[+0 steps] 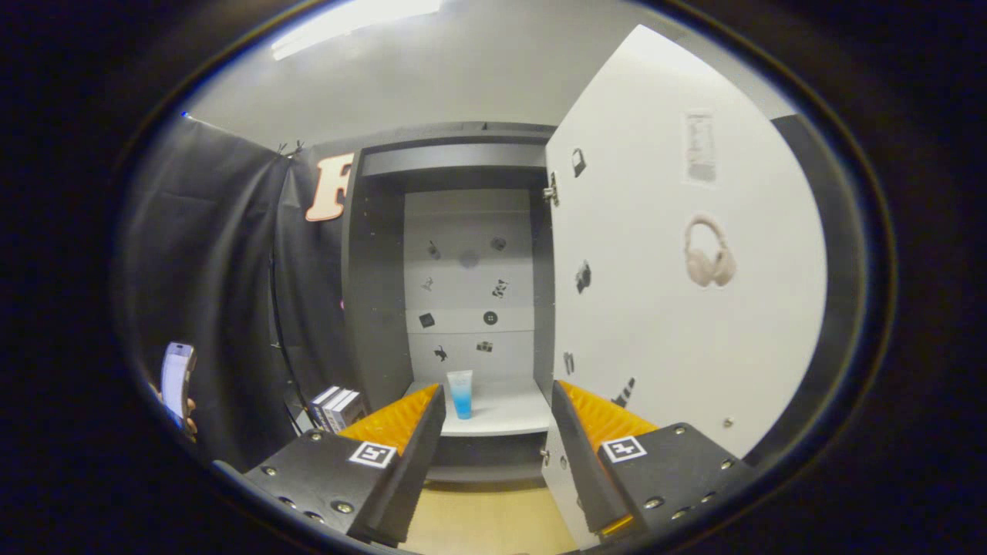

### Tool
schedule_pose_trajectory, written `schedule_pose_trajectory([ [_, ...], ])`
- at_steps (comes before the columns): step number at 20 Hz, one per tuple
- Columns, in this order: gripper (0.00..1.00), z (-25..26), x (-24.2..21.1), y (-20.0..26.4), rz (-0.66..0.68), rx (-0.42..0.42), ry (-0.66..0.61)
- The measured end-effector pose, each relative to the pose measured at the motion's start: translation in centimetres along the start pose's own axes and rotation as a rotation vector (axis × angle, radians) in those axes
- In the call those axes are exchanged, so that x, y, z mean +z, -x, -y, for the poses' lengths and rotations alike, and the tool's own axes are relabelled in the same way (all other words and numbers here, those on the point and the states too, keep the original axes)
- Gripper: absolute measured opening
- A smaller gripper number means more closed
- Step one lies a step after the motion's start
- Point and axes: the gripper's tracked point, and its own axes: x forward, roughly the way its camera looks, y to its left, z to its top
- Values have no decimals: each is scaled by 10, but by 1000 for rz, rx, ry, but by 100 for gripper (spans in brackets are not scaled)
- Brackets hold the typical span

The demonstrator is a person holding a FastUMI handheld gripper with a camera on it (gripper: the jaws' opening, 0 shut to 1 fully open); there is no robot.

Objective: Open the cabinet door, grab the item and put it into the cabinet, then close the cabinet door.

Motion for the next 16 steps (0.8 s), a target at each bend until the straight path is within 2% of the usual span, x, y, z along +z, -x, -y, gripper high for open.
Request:
schedule_pose_trajectory([
  [9,82,72,5,67,-20,-170,13],
  [16,82,139,4,99,-28,-313,26],
])
